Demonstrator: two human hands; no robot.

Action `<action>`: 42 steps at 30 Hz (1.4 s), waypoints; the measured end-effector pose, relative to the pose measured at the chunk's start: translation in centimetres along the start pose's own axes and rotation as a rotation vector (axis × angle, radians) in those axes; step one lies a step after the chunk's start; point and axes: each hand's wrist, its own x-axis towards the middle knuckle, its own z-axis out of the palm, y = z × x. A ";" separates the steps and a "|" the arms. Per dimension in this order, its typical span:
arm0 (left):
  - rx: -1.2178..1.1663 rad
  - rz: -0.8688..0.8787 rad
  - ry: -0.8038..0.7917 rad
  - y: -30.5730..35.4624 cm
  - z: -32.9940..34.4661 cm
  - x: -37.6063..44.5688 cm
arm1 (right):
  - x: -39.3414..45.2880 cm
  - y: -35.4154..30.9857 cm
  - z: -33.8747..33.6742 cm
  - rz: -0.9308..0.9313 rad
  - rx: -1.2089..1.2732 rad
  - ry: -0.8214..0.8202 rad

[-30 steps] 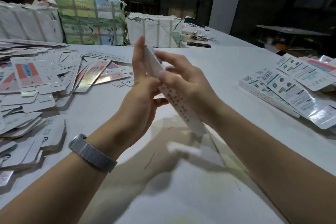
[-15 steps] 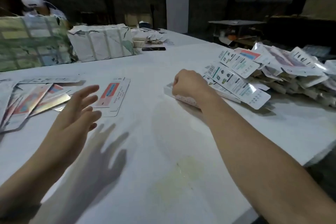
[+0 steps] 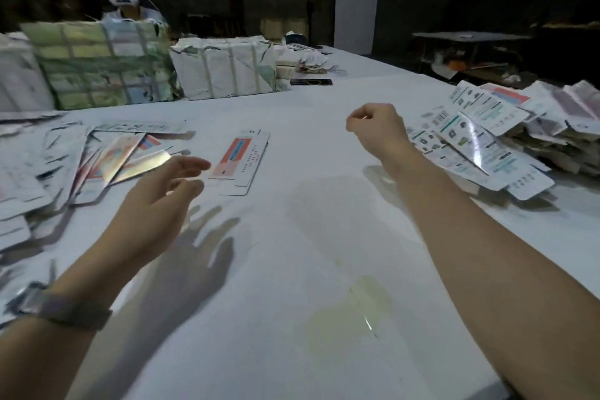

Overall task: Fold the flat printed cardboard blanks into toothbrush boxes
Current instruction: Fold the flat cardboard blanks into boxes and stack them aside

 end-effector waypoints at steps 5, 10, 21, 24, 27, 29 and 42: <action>0.496 0.015 0.181 -1.6 -2.6 1.0 | -6.1 -5.4 3.1 -0.043 0.569 -0.395; 0.968 -0.297 0.318 -3.9 -6.5 1.5 | -12.4 -7.7 5.8 -0.033 0.852 -0.783; 1.136 -0.398 0.233 -5.1 -7.1 1.2 | -16.6 -7.3 8.2 0.082 0.939 -1.055; 1.185 -0.313 0.273 -4.6 -6.8 1.4 | -16.3 -7.1 8.2 0.082 0.941 -1.021; 1.118 -0.150 0.371 -4.0 -6.6 1.2 | -16.0 -7.0 8.2 0.085 0.941 -0.988; 1.048 -0.025 0.459 -3.2 -6.4 1.0 | -15.8 -7.0 8.2 0.091 0.938 -0.963; -0.186 -0.192 0.027 1.1 -2.0 0.3 | -12.5 -6.6 7.2 -0.245 0.627 -0.177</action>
